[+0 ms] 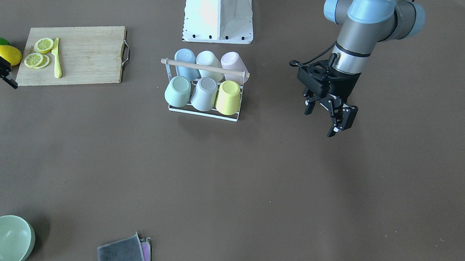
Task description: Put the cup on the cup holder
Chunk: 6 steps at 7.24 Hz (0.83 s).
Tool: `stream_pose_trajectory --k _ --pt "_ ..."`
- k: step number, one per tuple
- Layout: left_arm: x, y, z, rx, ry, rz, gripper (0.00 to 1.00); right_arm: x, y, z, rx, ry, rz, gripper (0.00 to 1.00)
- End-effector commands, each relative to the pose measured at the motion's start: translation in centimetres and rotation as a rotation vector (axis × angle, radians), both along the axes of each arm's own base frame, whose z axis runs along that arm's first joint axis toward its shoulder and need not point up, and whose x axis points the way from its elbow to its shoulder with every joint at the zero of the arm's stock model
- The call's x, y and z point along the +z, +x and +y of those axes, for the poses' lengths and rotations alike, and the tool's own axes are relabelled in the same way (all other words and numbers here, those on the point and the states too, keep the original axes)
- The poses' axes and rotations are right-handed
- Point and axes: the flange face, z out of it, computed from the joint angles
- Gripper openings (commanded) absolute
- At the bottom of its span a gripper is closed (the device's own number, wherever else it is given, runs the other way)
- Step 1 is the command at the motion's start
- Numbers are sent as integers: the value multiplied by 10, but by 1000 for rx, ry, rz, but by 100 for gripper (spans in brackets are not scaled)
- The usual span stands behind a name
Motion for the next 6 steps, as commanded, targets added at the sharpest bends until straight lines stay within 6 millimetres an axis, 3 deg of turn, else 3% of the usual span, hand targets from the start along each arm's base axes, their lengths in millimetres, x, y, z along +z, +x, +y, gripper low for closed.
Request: stream_pose_trajectory --k 1,2,3,4,5,6 --pt "30 -33 -19 -68 -177 -160 98 40 69 -16 101 -196 114 100" --pt "40 -34 -22 -136 -256 -131 98 58 95 -13 120 -300 154 100" --pt "46 -26 -21 -202 -405 -53 98 76 107 -11 139 -426 195 100" --pt "51 -47 -32 -232 -461 -29 98 85 119 -12 160 -519 222 100" --pt "70 -76 -48 -273 -514 -24 98 98 135 -9 187 -587 228 100" --pt "89 -119 -58 -303 -596 18 98 114 149 -7 206 -614 227 100"
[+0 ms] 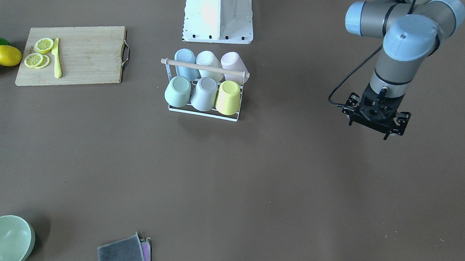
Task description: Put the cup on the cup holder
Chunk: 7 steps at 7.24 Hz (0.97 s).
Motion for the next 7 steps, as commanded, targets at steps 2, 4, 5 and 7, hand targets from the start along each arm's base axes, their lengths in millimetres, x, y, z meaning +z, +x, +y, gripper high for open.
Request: stream_pose_trajectory --k 2,4,5,7 --pt "97 -156 -17 -211 -252 61 98 34 43 4 64 -75 5 100" --pt "167 -267 -6 -376 -420 139 98 30 57 6 94 -67 6 100" --pt "190 -294 14 -412 -462 175 98 32 60 9 101 -74 8 100" --pt "226 -335 49 -312 -410 195 98 36 61 13 101 -93 9 100"
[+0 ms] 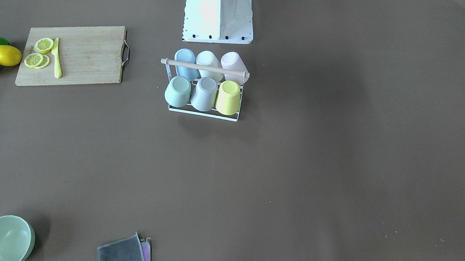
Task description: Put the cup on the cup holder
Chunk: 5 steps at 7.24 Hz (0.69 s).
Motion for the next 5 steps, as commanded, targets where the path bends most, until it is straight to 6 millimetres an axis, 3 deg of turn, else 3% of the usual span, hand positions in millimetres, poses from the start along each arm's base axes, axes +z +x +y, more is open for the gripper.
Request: stream_pose_trajectory --k 1,5 --pt "16 -21 26 46 21 105 98 4 0 5 2 -50 -3 100" --pt "31 -24 58 194 144 96 98 -1 2 1 6 -50 30 100"
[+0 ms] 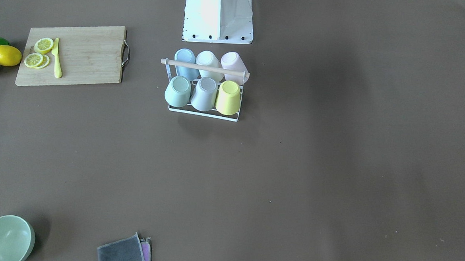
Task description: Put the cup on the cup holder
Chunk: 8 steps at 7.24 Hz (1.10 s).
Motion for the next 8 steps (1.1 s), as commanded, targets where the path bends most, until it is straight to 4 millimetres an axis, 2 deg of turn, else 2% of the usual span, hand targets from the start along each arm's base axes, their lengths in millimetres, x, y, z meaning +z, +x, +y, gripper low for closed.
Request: stream_pose_trajectory --k 1,3,6,8 --pt "2 -1 7 39 40 -1 98 -3 1 -3 1 7 8 100" --pt "10 -13 10 18 17 -87 98 -7 0 -3 3 14 0 100" --pt "17 -26 17 -8 -54 -82 98 -6 0 -4 1 17 9 100" --pt "20 -26 17 -9 -62 -82 98 -6 0 -4 2 16 0 100"
